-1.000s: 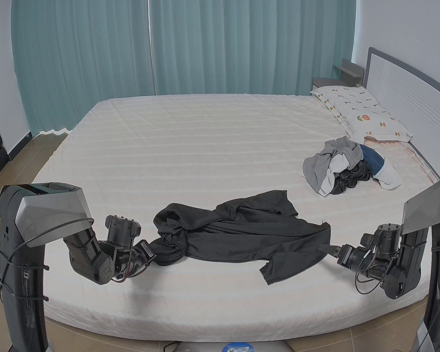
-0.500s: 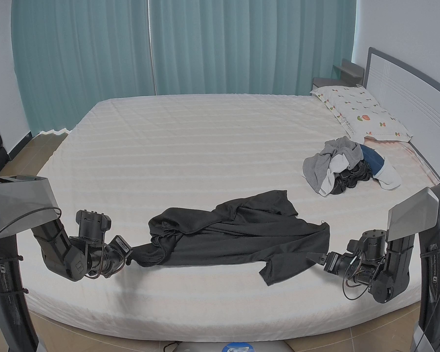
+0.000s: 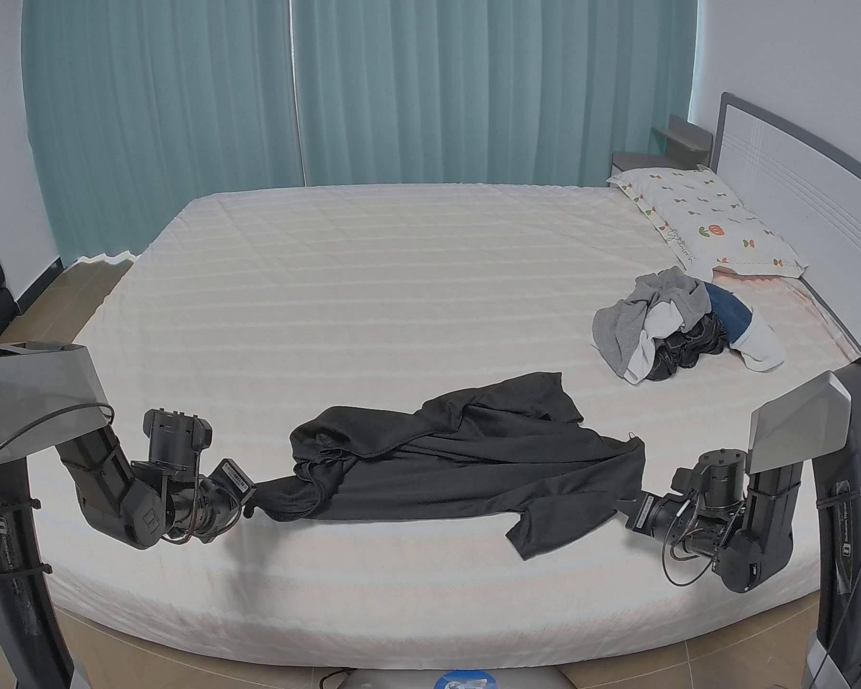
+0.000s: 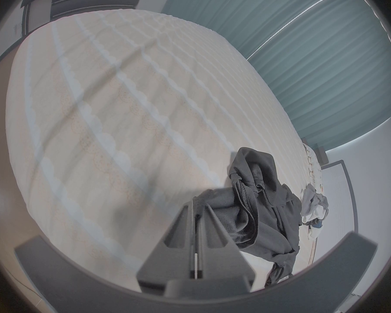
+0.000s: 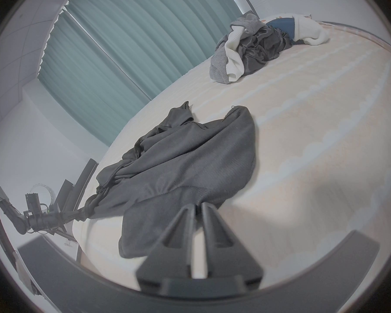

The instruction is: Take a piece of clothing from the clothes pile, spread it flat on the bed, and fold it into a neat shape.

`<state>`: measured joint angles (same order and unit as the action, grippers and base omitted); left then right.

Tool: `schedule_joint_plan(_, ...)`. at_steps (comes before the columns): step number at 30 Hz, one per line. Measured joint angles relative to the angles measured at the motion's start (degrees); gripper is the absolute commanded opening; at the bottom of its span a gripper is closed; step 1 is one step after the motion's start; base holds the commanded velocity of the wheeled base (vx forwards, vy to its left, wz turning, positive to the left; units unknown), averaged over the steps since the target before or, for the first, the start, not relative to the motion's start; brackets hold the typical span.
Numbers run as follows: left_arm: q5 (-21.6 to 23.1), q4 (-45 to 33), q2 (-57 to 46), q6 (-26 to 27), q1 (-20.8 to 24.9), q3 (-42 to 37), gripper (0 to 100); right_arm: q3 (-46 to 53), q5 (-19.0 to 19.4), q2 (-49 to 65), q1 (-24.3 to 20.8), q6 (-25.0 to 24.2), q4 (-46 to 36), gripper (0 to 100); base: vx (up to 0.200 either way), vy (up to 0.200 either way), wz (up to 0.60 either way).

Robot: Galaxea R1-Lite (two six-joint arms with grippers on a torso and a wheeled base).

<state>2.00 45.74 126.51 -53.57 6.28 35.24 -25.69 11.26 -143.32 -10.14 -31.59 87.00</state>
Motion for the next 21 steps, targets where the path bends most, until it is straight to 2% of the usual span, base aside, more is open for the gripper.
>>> schedule_joint_plan(3, 0.1, -0.1, -0.1, 0.0, 0.0, -0.2, 0, 3.7, 2.6, 1.8, 1.3, 0.0, 1.2, 0, 0.0, 0.0, 0.0)
schedule_joint_plan(8, 1.3, -2.6, -1.5, 0.3, 0.0, -1.0, 0, 9.6, 11.0, 6.7, 5.5, 0.1, 1.9, 0, 0.0, 0.0, 0.0)
schedule_joint_plan(15, 3.7, -17.9, -6.5, 5.3, 0.0, -1.0, 0, 13.5, 12.6, 12.6, 7.9, 0.7, 0.3, 0, 0.0, 0.0, 0.0)
schedule_joint_plan(21, 4.4, -25.7, -10.2, 12.9, -0.2, -0.6, 0, 14.6, 12.9, 18.8, 8.5, 4.0, -10.4, 0, 0.0, 0.0, 0.0)
